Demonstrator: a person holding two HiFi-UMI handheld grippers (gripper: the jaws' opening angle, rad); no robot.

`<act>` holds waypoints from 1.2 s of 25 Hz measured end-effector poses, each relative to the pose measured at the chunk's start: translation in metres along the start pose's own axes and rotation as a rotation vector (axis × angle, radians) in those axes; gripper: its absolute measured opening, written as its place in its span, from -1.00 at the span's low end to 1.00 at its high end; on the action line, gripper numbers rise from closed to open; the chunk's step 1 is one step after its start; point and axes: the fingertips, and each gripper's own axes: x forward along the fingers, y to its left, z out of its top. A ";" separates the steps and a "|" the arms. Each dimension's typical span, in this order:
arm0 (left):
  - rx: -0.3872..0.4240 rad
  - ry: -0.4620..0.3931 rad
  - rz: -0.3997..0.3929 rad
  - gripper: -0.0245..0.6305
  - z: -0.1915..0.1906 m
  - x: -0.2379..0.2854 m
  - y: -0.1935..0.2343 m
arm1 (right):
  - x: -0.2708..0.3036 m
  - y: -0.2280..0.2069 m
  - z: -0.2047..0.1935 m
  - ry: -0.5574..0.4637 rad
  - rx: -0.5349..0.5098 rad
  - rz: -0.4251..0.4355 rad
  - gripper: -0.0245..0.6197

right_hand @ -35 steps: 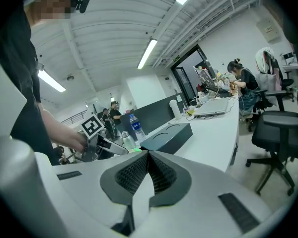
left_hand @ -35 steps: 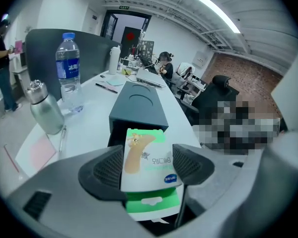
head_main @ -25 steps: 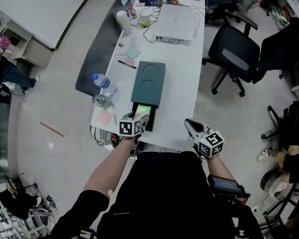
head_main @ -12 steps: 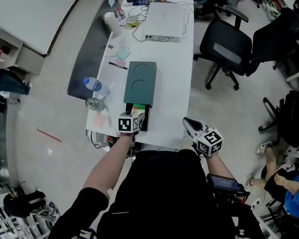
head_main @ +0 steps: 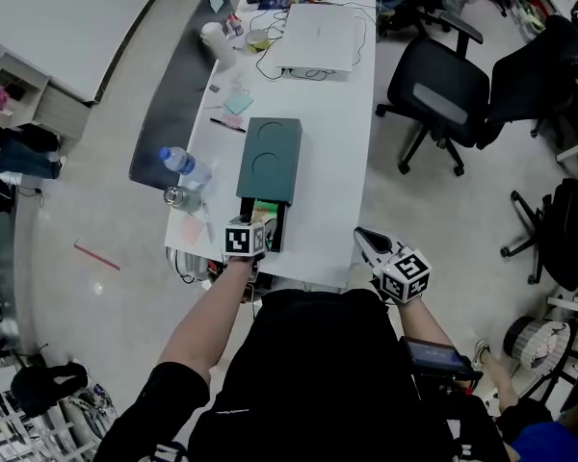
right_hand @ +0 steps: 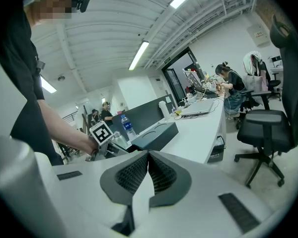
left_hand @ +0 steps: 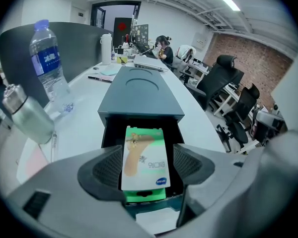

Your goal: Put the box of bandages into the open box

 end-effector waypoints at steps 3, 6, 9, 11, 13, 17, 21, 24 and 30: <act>-0.007 -0.015 0.009 0.05 0.003 -0.006 -0.003 | -0.005 -0.002 0.001 0.000 -0.003 0.015 -0.84; -0.029 -0.048 0.025 0.05 0.006 -0.014 -0.005 | -0.010 -0.004 0.001 0.002 -0.006 0.035 -0.84; -0.062 -0.093 0.044 0.05 0.006 -0.022 -0.009 | -0.014 -0.005 -0.001 0.009 -0.011 0.063 -0.84; -0.075 -0.130 0.061 0.00 0.006 -0.031 -0.015 | -0.017 -0.007 -0.003 0.017 -0.016 0.087 -0.84; -0.080 -0.174 0.079 -0.12 0.008 -0.042 -0.022 | -0.018 -0.008 -0.004 0.025 -0.022 0.116 -0.84; -0.100 -0.270 0.080 -0.22 0.006 -0.067 -0.045 | -0.023 -0.008 -0.005 0.047 -0.038 0.172 -0.84; -0.092 -0.373 0.073 -0.42 0.007 -0.100 -0.054 | -0.011 0.005 -0.001 0.055 -0.066 0.224 -0.84; -0.096 -0.442 0.087 -0.62 0.001 -0.124 -0.052 | 0.003 0.023 0.003 0.056 -0.094 0.269 -0.84; -0.101 -0.539 0.105 -0.87 -0.022 -0.161 -0.050 | 0.015 0.061 0.010 0.057 -0.160 0.324 -0.84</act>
